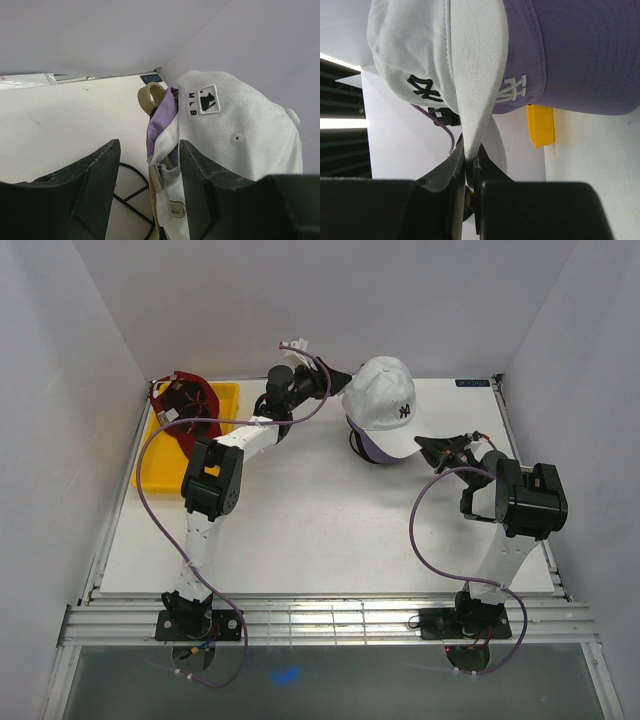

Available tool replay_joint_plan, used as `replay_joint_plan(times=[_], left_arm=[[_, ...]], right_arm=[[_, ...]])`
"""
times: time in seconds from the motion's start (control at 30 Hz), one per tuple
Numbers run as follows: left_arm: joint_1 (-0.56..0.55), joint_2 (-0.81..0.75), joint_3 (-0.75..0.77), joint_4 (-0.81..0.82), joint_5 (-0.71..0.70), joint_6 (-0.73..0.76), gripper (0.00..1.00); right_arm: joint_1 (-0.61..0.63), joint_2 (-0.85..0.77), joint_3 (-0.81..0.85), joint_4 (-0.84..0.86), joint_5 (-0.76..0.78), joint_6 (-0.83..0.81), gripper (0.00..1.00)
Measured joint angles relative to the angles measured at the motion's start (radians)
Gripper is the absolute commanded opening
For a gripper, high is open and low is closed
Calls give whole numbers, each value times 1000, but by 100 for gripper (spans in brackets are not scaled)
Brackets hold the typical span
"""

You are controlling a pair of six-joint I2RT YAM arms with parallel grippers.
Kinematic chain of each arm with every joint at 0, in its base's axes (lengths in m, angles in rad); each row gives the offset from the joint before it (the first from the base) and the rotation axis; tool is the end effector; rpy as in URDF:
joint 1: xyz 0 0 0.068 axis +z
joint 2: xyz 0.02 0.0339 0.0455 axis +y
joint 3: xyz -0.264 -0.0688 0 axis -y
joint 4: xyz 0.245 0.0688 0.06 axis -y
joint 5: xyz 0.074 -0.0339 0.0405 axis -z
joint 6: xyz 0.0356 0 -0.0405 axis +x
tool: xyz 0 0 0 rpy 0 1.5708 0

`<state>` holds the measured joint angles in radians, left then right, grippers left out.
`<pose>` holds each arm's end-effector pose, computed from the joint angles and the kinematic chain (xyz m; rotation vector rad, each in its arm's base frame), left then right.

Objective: Stack the hats

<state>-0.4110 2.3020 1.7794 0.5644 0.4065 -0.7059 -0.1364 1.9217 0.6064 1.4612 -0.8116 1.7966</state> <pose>0.4941 -0.2307 0.2442 0.1065 1.6551 -1.1793 0.3286 -0.0190 0.1539 0.8706 1.5751 1.8439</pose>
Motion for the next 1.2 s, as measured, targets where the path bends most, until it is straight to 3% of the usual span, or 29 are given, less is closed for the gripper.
replay_joint_plan(times=[0.13,0.17,0.27,0.43,1.2], left_arm=[[0,0,5,5,24,-21,45],[0,0,8,4,29,-27,34],[0,2,26,5,48,-43,18],[-6,18,50,5,63,-56,0],[-14,33,55,-65,29,-69,0]], right_arm=[[0,0,0,0,0,0,8],[0,0,0,0,0,-1,8],[0,0,0,0,0,-3,8],[0,7,0,2,0,-6,8],[0,32,-109,69,56,-125,8]])
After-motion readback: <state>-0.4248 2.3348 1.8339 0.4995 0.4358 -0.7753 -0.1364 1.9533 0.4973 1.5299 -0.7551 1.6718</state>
